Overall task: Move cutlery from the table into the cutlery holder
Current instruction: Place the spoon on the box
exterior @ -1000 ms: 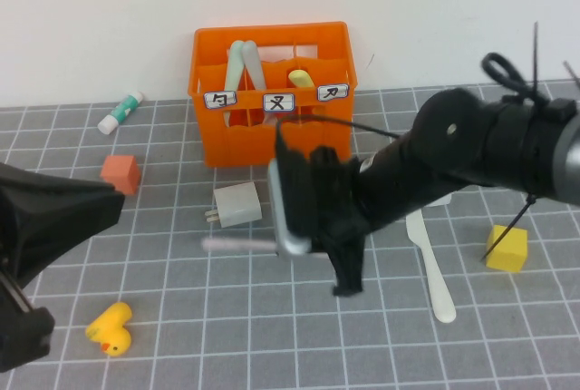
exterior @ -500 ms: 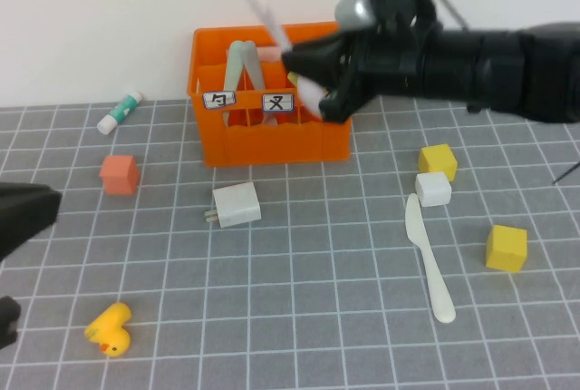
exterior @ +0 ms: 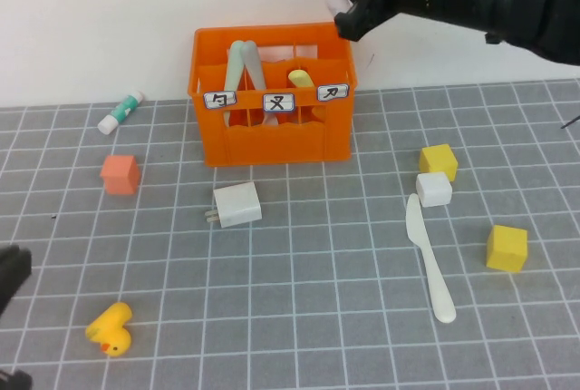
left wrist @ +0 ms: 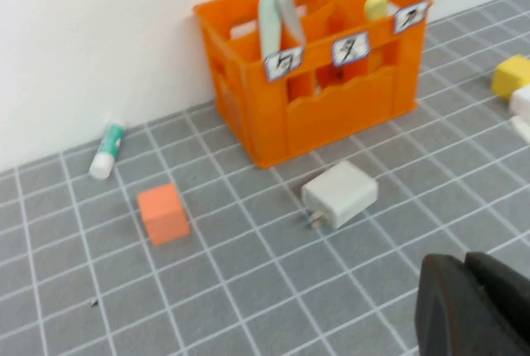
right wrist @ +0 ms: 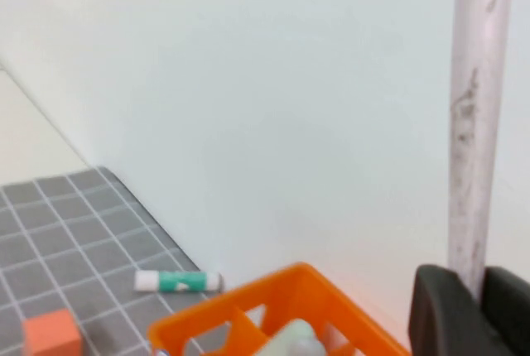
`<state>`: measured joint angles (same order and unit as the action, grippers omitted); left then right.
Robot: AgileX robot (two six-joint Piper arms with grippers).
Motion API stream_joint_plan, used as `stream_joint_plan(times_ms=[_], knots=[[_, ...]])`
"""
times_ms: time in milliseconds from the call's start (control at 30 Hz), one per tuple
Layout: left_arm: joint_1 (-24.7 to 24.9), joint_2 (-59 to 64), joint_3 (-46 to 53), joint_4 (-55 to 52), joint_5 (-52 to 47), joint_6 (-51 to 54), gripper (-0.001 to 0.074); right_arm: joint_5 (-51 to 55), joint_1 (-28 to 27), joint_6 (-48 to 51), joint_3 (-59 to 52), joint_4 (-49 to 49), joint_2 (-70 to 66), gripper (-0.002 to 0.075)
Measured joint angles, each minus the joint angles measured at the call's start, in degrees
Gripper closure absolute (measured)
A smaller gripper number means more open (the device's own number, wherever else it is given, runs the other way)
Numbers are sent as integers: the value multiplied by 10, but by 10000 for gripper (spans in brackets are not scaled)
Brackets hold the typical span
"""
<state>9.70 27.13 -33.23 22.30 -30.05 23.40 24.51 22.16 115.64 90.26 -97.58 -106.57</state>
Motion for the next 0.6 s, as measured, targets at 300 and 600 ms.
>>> stream_joint_plan(times_ms=[300,600], knots=[[0,-23,113,4,119,-2,735,116,-19,2,50,2,-79,668],[0,-24,116,10,145,-9,736,180,-13,-56,153,2,-123,669]])
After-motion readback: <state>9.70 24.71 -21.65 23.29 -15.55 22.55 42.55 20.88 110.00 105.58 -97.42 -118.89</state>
